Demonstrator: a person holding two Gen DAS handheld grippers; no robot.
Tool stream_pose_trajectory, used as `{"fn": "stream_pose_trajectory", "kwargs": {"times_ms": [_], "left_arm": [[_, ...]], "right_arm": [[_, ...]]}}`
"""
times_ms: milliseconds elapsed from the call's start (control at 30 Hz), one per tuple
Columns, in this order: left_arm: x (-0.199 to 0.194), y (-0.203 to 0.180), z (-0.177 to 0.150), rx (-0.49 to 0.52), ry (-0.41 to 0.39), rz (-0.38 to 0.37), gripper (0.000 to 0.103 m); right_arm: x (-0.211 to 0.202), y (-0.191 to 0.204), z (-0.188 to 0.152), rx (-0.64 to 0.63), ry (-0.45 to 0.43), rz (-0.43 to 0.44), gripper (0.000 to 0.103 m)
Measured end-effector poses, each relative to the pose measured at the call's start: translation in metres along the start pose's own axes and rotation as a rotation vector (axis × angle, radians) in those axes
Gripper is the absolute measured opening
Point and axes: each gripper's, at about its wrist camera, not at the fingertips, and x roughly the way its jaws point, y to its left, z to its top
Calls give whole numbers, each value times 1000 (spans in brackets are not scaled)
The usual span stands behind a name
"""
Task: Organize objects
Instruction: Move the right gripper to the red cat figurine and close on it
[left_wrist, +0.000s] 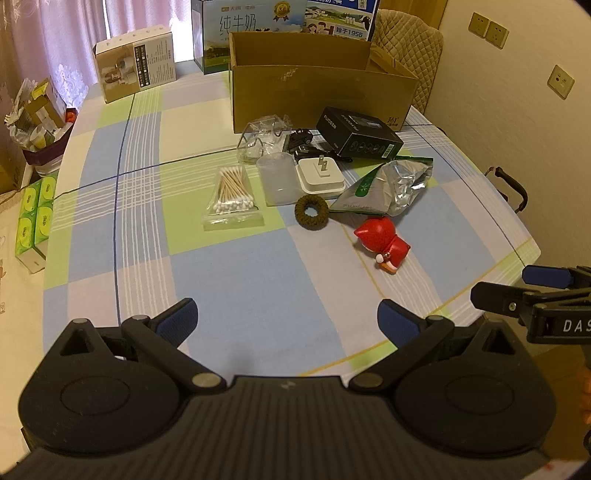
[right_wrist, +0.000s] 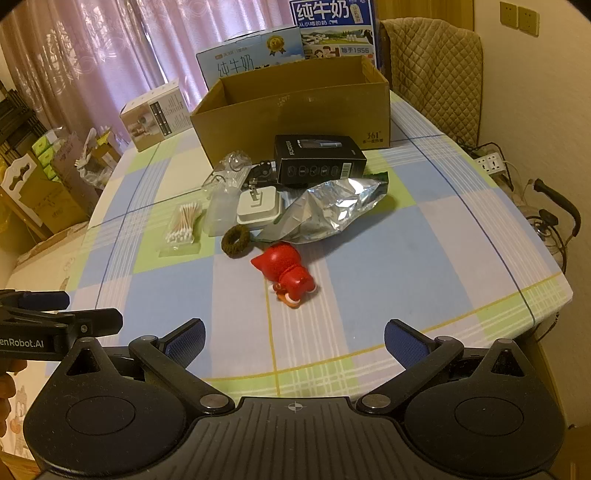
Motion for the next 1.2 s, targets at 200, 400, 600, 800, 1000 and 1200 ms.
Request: {"fn": "stream_pose_trajectory", "kwargs": {"times_ms": [200, 400, 600, 800, 1000, 1200], "left_arm": [[1, -1, 1, -6, 4, 2, 102], [2, 0, 2, -6, 5, 1, 102], [2, 0, 2, -6, 5, 1, 102], [9, -1, 7, -15, 21, 6, 102], [18, 3, 11, -30, 34, 21, 102], [27, 12, 13, -56, 48, 42, 102]], "right_arm": [[1, 0, 2, 0, 1, 1, 101], [1, -1, 4, 1, 3, 1, 101], [2, -2, 4, 1, 3, 1, 101], [6, -5, 9, 15, 11, 20, 101], [14, -8, 11, 0, 1, 51, 101], [31, -6, 15, -72, -14, 82, 89]]}}
